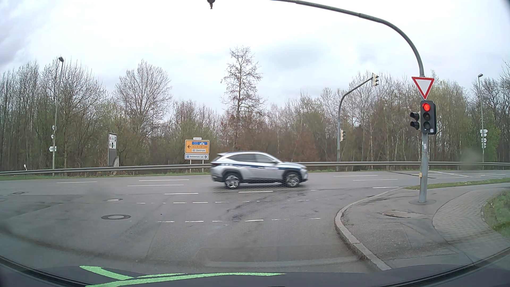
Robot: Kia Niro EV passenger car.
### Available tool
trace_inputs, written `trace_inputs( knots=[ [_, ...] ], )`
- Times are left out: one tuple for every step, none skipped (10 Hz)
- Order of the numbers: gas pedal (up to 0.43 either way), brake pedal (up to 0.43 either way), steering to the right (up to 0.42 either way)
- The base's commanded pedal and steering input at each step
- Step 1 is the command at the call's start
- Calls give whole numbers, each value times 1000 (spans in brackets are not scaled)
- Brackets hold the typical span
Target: Follow the waypoints while adhering to traffic rules and regulations
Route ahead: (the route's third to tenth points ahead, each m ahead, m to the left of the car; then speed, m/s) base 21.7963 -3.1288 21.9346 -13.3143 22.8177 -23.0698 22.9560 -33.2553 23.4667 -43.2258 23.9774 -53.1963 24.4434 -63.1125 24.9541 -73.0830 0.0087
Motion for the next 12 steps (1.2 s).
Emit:
trace_inputs(
  knots=[
    [0, 262, -4],
    [0, 262, -4],
    [0, 262, -4],
    [0, 262, -4],
    [0, 262, -4],
    [0, 262, -4],
    [0, 262, -4],
    [0, 262, -4],
    [0, 262, -4],
    [0, 262, -4],
    [0, 262, -4],
    [0, 268, -4]
  ],
)
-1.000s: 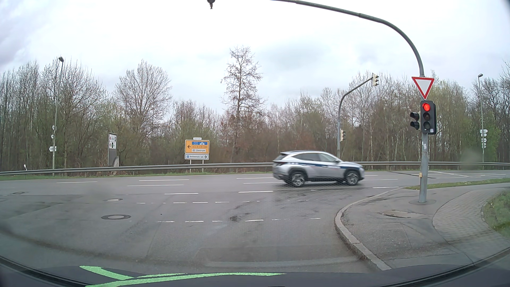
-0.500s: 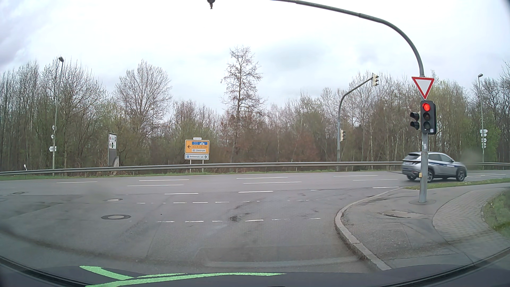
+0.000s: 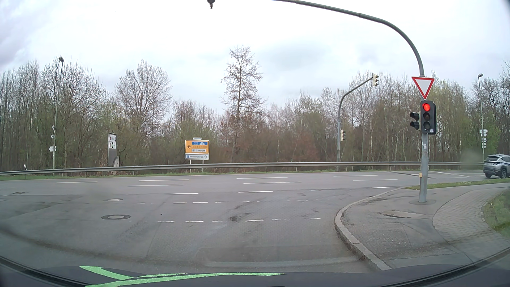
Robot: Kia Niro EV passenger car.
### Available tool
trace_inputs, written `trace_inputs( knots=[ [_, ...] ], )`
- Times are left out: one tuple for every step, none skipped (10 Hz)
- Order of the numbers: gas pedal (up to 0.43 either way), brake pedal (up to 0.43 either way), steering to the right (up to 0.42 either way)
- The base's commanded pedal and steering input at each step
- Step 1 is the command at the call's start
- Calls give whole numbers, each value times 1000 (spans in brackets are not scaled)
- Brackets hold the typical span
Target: Follow the waypoints while adhering to traffic rules and regulations
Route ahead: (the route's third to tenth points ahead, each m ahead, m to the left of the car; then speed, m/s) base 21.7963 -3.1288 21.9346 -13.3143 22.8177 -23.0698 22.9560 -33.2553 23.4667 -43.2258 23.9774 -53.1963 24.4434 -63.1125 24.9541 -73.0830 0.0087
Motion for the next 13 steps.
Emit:
trace_inputs(
  knots=[
    [0, 268, -4],
    [0, 268, -4],
    [0, 268, -4],
    [0, 268, -4],
    [0, 268, -4],
    [0, 268, -4],
    [0, 268, -4],
    [0, 268, -4],
    [0, 268, -4],
    [0, 268, -4],
    [0, 268, -4],
    [0, 268, -4],
    [0, 268, -4]
  ],
)
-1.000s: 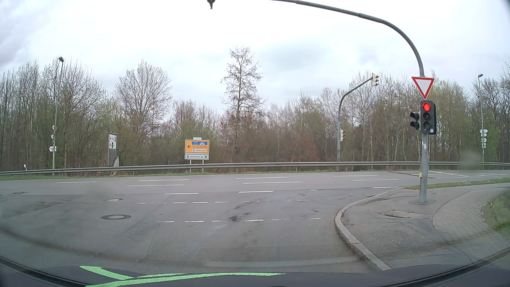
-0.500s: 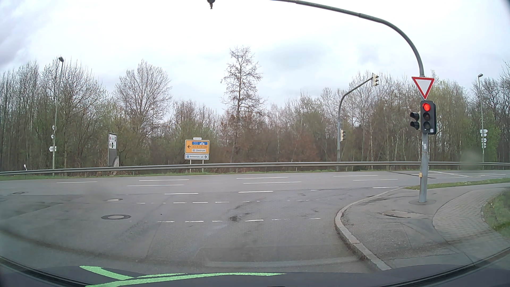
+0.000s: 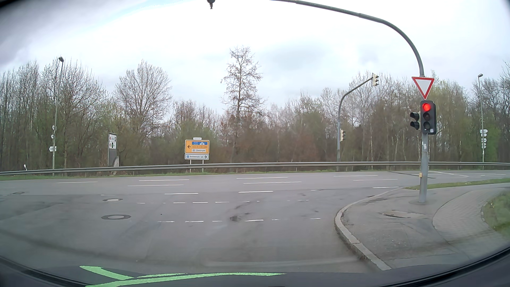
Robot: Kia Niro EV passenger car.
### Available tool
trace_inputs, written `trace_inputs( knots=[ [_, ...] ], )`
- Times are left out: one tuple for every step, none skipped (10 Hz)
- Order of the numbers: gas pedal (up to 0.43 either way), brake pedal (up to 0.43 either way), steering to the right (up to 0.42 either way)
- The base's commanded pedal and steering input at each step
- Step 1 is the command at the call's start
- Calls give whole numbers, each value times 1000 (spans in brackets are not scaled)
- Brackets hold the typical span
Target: Follow the waypoints while adhering to traffic rules and regulations
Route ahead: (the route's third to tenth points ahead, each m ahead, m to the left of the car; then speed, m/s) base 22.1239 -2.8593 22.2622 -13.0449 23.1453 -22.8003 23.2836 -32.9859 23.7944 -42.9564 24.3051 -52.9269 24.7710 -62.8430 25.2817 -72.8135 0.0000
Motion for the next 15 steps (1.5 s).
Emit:
trace_inputs(
  knots=[
    [0, 274, -4],
    [0, 274, -4],
    [0, 268, -4],
    [0, 274, -4],
    [0, 274, -4],
    [0, 274, -4],
    [0, 274, -4],
    [0, 274, -4],
    [0, 274, -4],
    [0, 274, -4],
    [0, 274, -4],
    [0, 274, -4],
    [0, 274, -4],
    [0, 274, -4],
    [0, 274, -4]
  ],
)
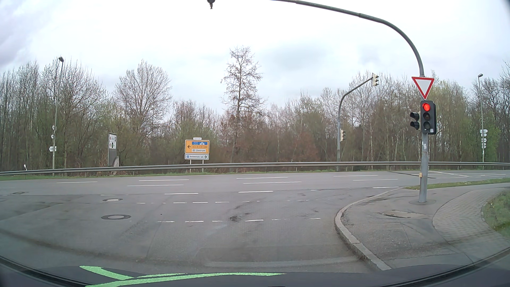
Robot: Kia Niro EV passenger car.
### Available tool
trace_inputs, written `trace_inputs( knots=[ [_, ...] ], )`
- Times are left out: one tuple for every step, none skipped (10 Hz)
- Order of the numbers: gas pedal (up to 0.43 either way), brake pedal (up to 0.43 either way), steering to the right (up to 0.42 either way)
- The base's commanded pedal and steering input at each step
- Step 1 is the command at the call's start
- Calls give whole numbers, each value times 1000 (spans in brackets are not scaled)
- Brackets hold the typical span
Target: Follow the waypoints while adhering to traffic rules and regulations
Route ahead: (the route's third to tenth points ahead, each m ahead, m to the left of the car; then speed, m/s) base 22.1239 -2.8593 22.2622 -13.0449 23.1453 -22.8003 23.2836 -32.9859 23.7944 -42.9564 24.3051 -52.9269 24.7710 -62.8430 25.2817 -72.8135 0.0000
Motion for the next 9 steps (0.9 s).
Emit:
trace_inputs(
  knots=[
    [0, 274, -4],
    [0, 274, -4],
    [0, 274, -4],
    [0, 274, -4],
    [0, 274, -4],
    [0, 274, -4],
    [0, 274, -4],
    [0, 274, -4],
    [0, 274, -4]
  ],
)
